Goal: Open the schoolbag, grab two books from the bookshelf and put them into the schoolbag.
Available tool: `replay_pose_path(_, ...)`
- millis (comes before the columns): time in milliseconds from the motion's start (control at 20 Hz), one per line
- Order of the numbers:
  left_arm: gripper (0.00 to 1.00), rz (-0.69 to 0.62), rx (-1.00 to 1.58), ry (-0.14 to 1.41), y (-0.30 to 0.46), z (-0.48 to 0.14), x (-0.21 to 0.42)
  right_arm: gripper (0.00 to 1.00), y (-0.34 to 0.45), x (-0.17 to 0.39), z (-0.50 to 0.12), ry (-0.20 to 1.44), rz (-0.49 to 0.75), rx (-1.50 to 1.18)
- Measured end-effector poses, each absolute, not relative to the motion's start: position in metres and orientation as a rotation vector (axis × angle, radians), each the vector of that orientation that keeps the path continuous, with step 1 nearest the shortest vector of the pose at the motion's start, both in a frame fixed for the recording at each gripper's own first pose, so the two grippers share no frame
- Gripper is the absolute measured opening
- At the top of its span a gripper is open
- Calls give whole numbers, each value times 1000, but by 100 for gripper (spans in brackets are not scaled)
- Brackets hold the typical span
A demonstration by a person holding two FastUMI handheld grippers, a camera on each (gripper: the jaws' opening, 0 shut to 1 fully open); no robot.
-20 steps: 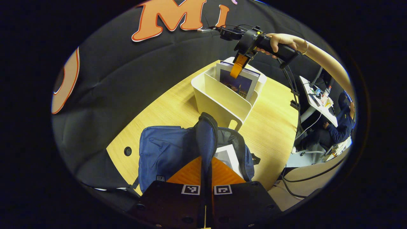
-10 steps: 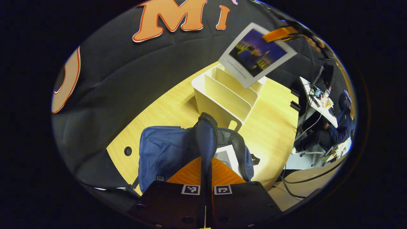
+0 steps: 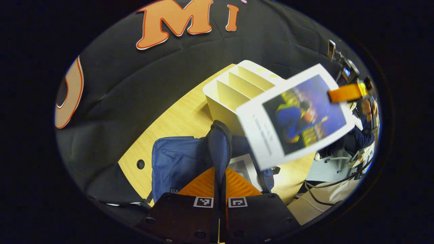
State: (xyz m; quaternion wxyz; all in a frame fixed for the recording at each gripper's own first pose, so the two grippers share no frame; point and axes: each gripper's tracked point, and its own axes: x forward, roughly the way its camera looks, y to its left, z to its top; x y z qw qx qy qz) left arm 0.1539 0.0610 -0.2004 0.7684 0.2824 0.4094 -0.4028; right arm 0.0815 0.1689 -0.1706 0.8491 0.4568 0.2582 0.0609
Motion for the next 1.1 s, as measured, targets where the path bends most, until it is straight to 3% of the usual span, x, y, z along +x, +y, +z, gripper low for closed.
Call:
replay_pose_path(200,2,-883,651,875,57,-199,151,28,216,115,-255,635,102,956)
replay_pose_path(400,2,-907,669,857,48,-196,145,28,268,165,-266,577,155,1051)
replay_pose_path(700,2,-934,692,815,44,-190,141,29,318,207,-289,620,129,1161)
replay_pose_path(800,2,-924,695,822,48,-191,144,37,325,201,-311,707,82,1034)
replay_pose_path(850,2,-917,686,833,51,-193,145,53,323,199,-316,728,89,999)
replay_pose_path(900,2,-911,675,837,56,-194,145,49,323,196,-317,737,106,1000)
replay_pose_path(950,2,-907,664,835,57,-193,146,87,323,190,-310,748,117,1011)
replay_pose_path(1000,2,-905,649,834,57,-193,145,94,319,183,-305,758,122,1018)
replay_pose_path(1100,2,-895,628,839,61,-196,143,97,302,173,-294,739,122,1019)
